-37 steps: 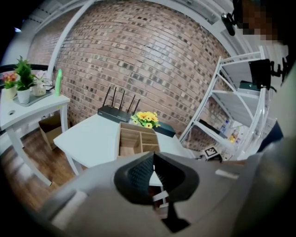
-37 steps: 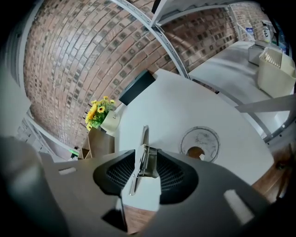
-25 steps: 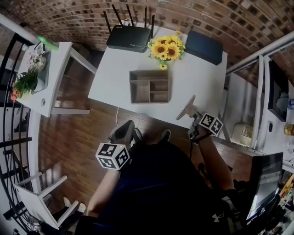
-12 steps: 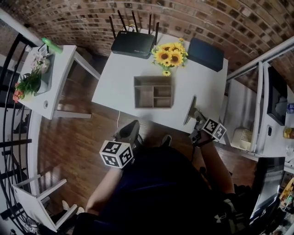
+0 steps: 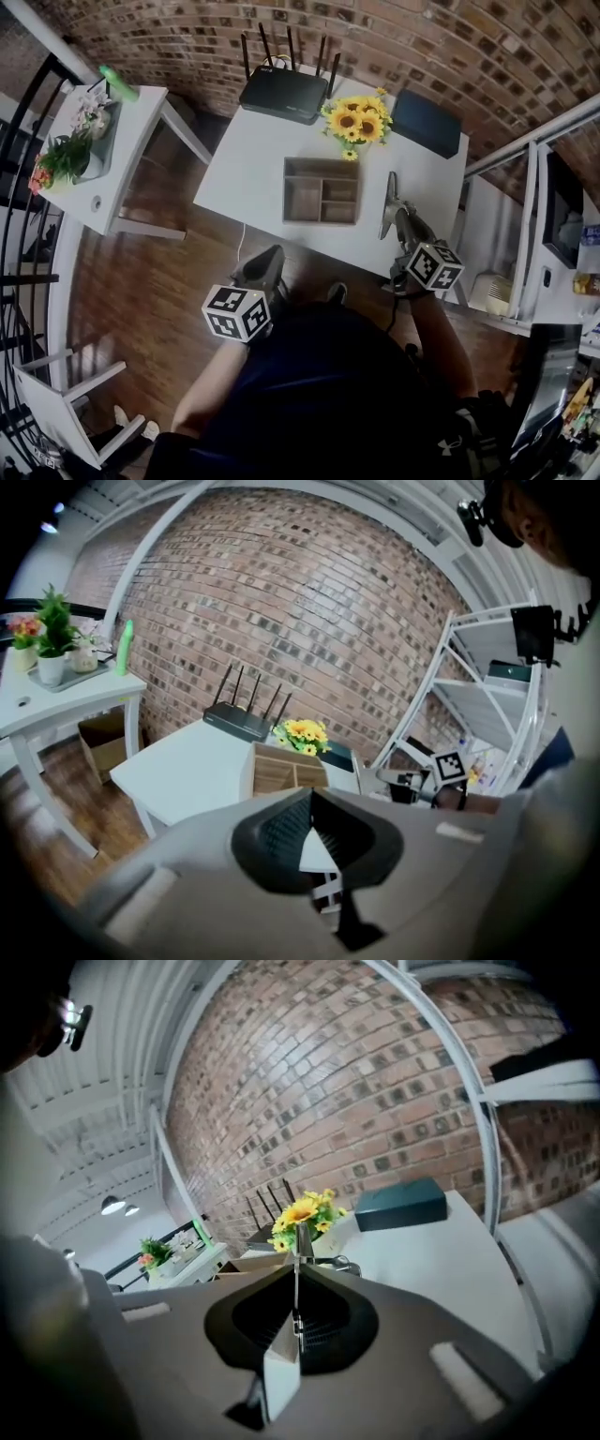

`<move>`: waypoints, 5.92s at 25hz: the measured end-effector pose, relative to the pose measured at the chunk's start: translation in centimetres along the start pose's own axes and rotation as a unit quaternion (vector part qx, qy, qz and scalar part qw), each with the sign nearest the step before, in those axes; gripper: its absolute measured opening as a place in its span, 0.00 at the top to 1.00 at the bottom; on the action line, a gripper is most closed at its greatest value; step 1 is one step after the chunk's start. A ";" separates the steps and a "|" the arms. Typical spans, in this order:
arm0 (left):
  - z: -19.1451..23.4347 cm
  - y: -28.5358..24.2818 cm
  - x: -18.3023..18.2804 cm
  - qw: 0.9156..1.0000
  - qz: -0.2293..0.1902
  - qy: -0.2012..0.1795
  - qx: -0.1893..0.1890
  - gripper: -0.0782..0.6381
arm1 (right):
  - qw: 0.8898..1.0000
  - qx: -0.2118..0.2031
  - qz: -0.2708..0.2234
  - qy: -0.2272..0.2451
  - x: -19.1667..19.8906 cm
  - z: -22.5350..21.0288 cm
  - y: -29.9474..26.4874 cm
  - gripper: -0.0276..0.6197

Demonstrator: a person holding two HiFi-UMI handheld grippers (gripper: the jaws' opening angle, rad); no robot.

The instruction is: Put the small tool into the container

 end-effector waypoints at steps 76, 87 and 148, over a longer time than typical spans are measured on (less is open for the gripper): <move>3.1 3.3 1.3 0.997 -0.002 0.066 -0.052 0.89 | 0.922 -0.022 0.131 0.363 4.7 8.5 -11.3 0.93; 3.0 2.9 0.7 0.998 -0.004 0.057 -0.035 0.89 | 0.962 -0.023 0.102 0.252 5.2 6.8 -8.1 0.71; -1.7 -2.8 -0.4 0.997 0.043 -0.015 0.067 0.89 | 0.988 -0.145 0.009 0.047 2.4 11.3 1.1 0.94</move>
Point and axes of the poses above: the fingertips, and each gripper's own axes: y backward along the fingers, z to its left, x out of its underside, the point moved 9 cm from there along y, backward along the fingers, and after that the axes turned 5 degrees about -x, right-handed, at the moved point
